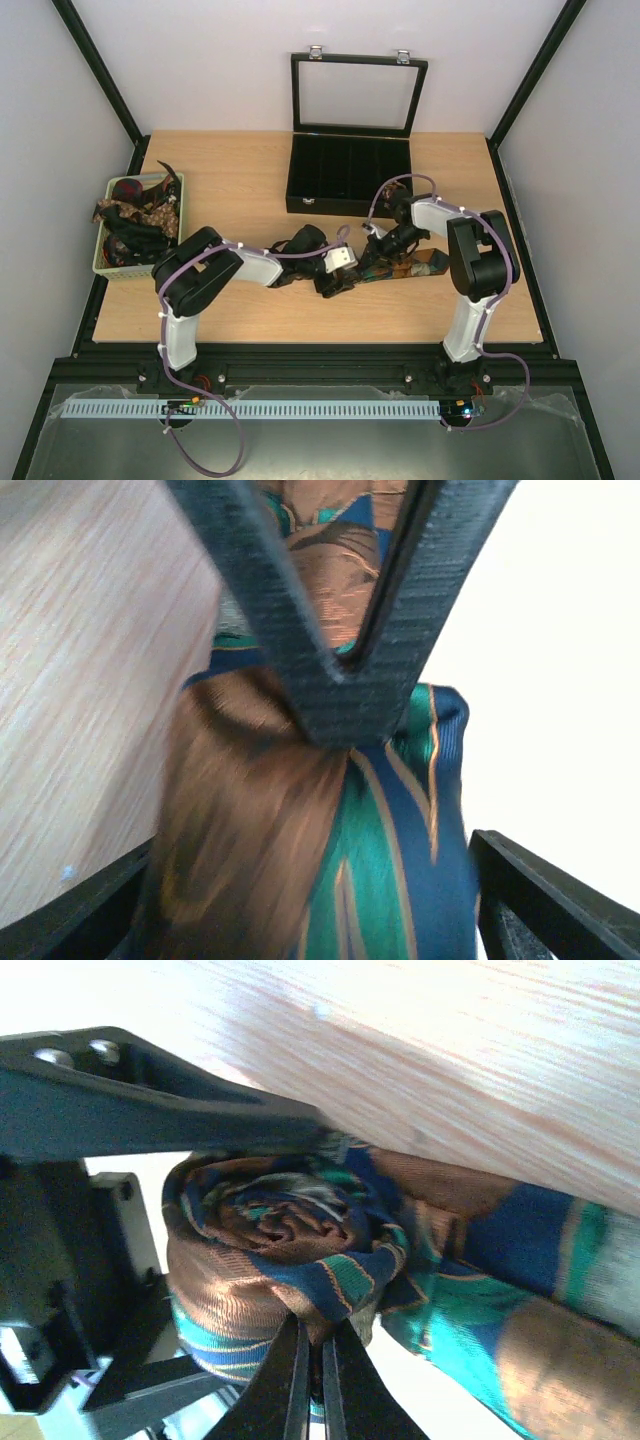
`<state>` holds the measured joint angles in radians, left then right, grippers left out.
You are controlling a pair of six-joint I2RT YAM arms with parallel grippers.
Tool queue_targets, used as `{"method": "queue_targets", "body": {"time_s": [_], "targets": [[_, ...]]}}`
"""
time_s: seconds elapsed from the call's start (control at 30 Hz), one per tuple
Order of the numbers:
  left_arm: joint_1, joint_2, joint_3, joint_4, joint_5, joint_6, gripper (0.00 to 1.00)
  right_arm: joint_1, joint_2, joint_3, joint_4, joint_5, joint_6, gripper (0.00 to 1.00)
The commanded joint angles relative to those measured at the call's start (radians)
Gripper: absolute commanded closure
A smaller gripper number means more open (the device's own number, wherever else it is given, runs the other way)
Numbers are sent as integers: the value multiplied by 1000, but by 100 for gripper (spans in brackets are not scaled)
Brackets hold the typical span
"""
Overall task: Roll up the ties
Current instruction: Roll the tie at the center of the board.
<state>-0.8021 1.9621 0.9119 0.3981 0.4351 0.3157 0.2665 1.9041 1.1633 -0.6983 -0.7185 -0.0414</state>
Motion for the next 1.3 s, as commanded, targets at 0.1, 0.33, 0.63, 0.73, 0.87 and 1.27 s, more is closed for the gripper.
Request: {"method": "queue_targets", "body": {"time_s": [0.1,0.33,0.63,0.73,0.87,1.27], "targets": [[15,-76,-13,46,30,-92,15,-35,77,-47,8,255,-38,99],[8,-34,-54,144,55,-119,13,-41,97,-64,46,333,-62,99],[-25,75,-4,242,29,-183,18,-34,122,-94,90,347,-55,99],[-39,104,20,263,1,-197,21,-34,118,-98,97,349,-53,99],[-55,134,50,271,-14,-197,28,-33,121,-93,95,342,-51,99],[-65,48,-59,30,-152,-35,68,-67,58,-24,-3,189,-65,76]]}}
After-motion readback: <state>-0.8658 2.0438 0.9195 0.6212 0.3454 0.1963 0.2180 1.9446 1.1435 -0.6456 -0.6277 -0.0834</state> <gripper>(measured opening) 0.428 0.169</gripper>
